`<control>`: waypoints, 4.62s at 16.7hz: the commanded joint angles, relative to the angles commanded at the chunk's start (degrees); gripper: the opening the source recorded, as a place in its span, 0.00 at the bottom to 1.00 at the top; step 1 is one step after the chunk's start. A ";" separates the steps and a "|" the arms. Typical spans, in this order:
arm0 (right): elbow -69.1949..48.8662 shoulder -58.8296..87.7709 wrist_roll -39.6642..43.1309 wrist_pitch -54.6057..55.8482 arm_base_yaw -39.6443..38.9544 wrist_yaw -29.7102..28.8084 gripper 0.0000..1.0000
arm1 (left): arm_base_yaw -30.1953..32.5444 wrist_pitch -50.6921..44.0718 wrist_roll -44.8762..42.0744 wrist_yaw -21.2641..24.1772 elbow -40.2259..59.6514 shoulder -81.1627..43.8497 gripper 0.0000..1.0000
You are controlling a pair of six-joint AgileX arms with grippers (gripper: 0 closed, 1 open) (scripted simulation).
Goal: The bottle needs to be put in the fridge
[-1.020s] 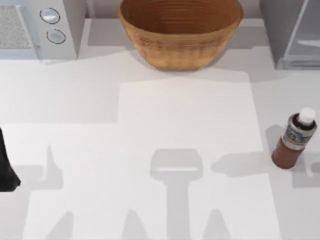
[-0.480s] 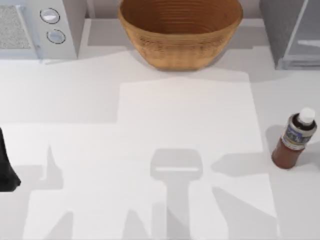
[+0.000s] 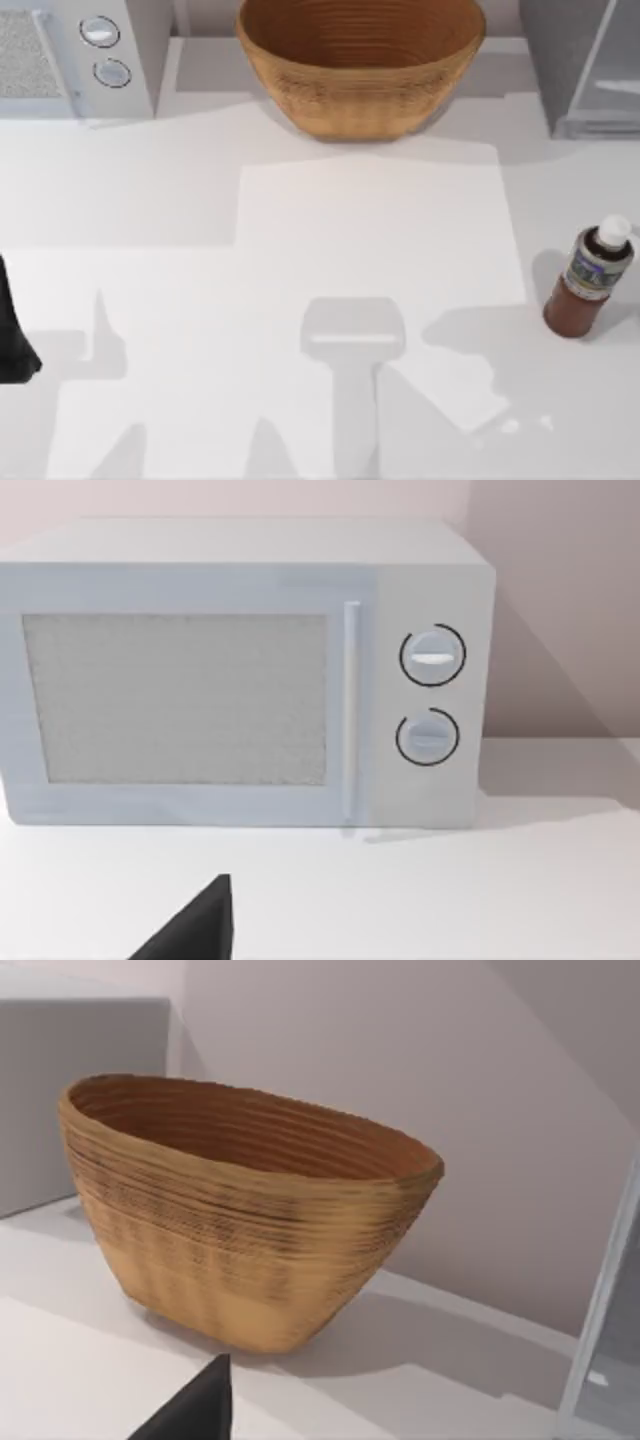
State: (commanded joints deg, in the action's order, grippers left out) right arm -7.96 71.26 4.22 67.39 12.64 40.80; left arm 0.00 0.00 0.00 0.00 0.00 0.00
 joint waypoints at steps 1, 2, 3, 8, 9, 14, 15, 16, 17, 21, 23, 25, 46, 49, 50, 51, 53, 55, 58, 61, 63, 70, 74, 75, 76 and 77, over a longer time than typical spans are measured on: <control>0.02 3.77 0.33 2.96 0.62 2.13 1.00 | 0.00 0.00 0.00 0.00 0.00 0.00 1.00; 0.06 7.52 0.67 5.74 1.20 4.12 1.00 | 0.00 0.00 0.00 0.00 0.00 0.00 1.00; 0.11 11.30 1.03 8.36 1.75 5.99 1.00 | 0.00 0.00 0.00 0.00 0.00 0.00 1.00; 0.63 30.12 3.33 20.14 4.40 14.26 1.00 | 0.00 0.00 0.00 0.00 0.00 0.00 1.00; 0.76 33.45 3.81 22.37 4.93 15.81 1.00 | 0.00 0.00 0.00 0.00 0.00 0.00 1.00; 1.37 43.92 5.13 30.17 6.82 21.24 1.00 | 0.00 0.00 0.00 0.00 0.00 0.00 1.00; 1.40 44.33 5.18 30.55 6.91 21.49 1.00 | 0.00 0.00 0.00 0.00 0.00 0.00 1.00; 1.40 44.33 5.18 30.55 6.91 21.49 1.00 | 0.00 0.00 0.00 0.00 0.00 0.00 1.00; 1.40 44.33 5.18 30.55 6.91 21.49 1.00 | 0.00 0.00 0.00 0.00 0.00 0.00 1.00; 1.12 44.25 5.06 30.41 6.48 21.22 1.00 | 0.00 0.00 0.00 0.00 0.00 0.00 1.00; 0.05 44.83 4.31 30.46 4.63 19.31 1.00 | 0.00 0.00 0.00 0.00 0.00 0.00 1.00; -1.79 45.84 3.18 30.51 1.33 15.95 1.00 | 0.00 0.00 0.00 0.00 0.00 0.00 1.00; -6.26 48.46 1.00 30.31 -7.44 7.26 0.10 | 0.00 0.00 0.00 0.00 0.00 0.00 1.00; -6.26 48.46 1.00 30.31 -7.44 7.26 0.01 | 0.00 0.00 0.00 0.00 0.00 0.00 1.00; -6.26 48.46 1.00 30.31 -7.44 7.26 0.01 | 0.00 0.00 0.00 0.00 0.00 0.00 1.00; -6.26 48.46 1.00 30.31 -7.44 7.26 0.01 | 0.00 0.00 0.00 0.00 0.00 0.00 1.00; -6.26 48.46 1.00 30.31 -7.44 7.26 0.01 | 0.00 0.00 0.00 0.00 0.00 0.00 1.00; -6.26 48.46 1.00 30.31 -7.44 7.26 0.01 | 0.00 0.00 0.00 0.00 0.00 0.00 1.00; -6.41 48.04 1.20 29.67 -6.95 7.69 0.01 | 0.00 0.00 0.00 0.00 0.00 0.00 1.00; -7.40 45.20 2.54 25.25 -3.91 10.78 0.01 | 0.00 0.00 0.00 0.00 0.00 0.00 1.00; -8.10 43.10 3.47 20.92 -1.52 13.10 0.01 | 0.00 0.00 0.00 0.00 0.00 0.00 1.00; -10.54 36.31 6.75 8.76 6.08 20.69 0.01 | 0.00 0.00 0.00 0.00 0.00 0.00 1.00; -11.93 32.54 8.61 1.64 10.38 24.89 0.01 | 0.00 0.00 0.00 0.00 0.00 0.00 1.00; -12.30 31.32 9.07 -0.83 11.93 26.45 0.01 | 0.00 0.00 0.00 0.00 0.00 0.00 1.00; -12.66 29.88 9.57 -3.19 13.55 28.06 0.01 | 0.00 0.00 0.00 0.00 0.00 0.00 1.00; -13.07 28.59 10.20 -5.15 14.86 29.38 0.01 | 0.00 0.00 0.00 0.00 0.00 0.00 1.00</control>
State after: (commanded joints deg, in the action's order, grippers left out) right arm -21.03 99.84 14.42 62.25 27.50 70.18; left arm 0.00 0.00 0.00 0.00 0.00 0.00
